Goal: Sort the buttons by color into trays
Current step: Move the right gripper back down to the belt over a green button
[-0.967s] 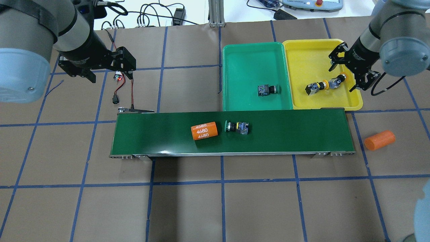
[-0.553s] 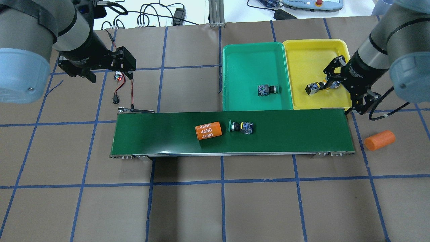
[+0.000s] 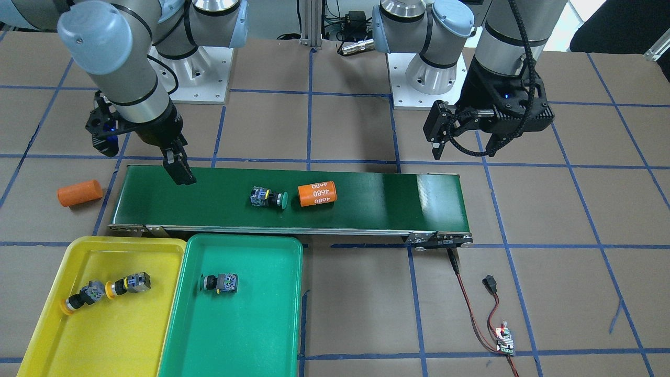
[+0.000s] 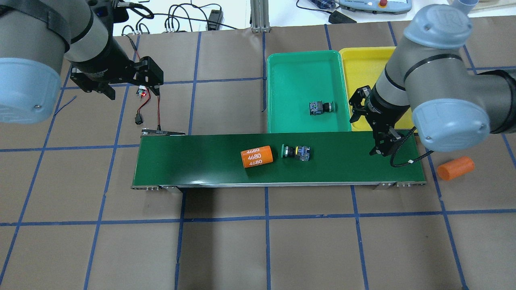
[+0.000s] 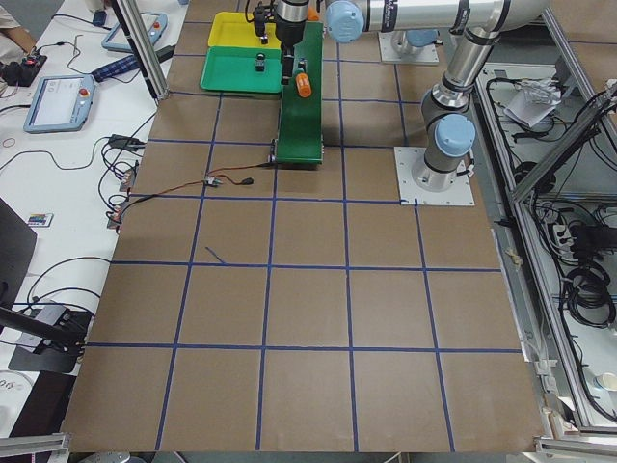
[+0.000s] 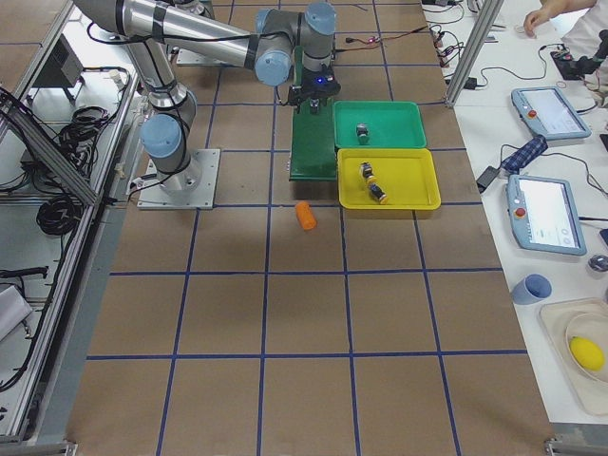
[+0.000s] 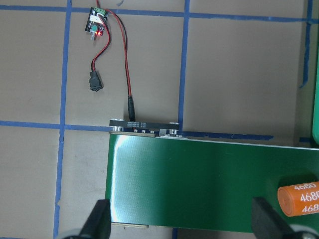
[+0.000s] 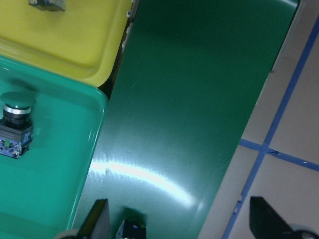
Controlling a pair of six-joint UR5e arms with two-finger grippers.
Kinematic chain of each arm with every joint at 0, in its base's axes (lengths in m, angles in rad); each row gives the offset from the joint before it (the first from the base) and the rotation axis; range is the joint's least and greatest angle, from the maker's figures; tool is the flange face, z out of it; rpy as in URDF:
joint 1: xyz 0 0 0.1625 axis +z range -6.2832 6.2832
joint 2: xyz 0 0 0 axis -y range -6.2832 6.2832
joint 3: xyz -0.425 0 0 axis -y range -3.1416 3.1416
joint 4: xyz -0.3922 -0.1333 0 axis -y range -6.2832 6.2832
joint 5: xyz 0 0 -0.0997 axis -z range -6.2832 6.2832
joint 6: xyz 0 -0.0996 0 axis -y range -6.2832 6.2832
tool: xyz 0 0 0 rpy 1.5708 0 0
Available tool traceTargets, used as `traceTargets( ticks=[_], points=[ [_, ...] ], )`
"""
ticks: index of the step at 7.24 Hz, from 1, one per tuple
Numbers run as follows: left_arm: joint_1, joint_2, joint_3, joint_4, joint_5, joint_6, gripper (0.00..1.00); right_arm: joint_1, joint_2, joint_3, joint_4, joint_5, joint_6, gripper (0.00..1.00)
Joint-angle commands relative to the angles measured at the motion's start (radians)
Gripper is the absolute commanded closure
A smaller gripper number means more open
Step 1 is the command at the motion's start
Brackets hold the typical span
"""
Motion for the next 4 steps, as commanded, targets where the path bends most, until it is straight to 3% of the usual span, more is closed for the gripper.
traceTargets(
  ticks=[1, 4],
  points=[
    [0.000, 0.000, 0.000, 0.000, 0.000, 0.000, 0.00, 0.099, 0.103, 0.001, -0.124, -0.006, 0.184, 0.00],
    [0.000, 0.000, 0.000, 0.000, 0.000, -0.002, 0.00, 0.125, 0.150, 0.001, -0.137, -0.003, 0.222, 0.00]
  ],
)
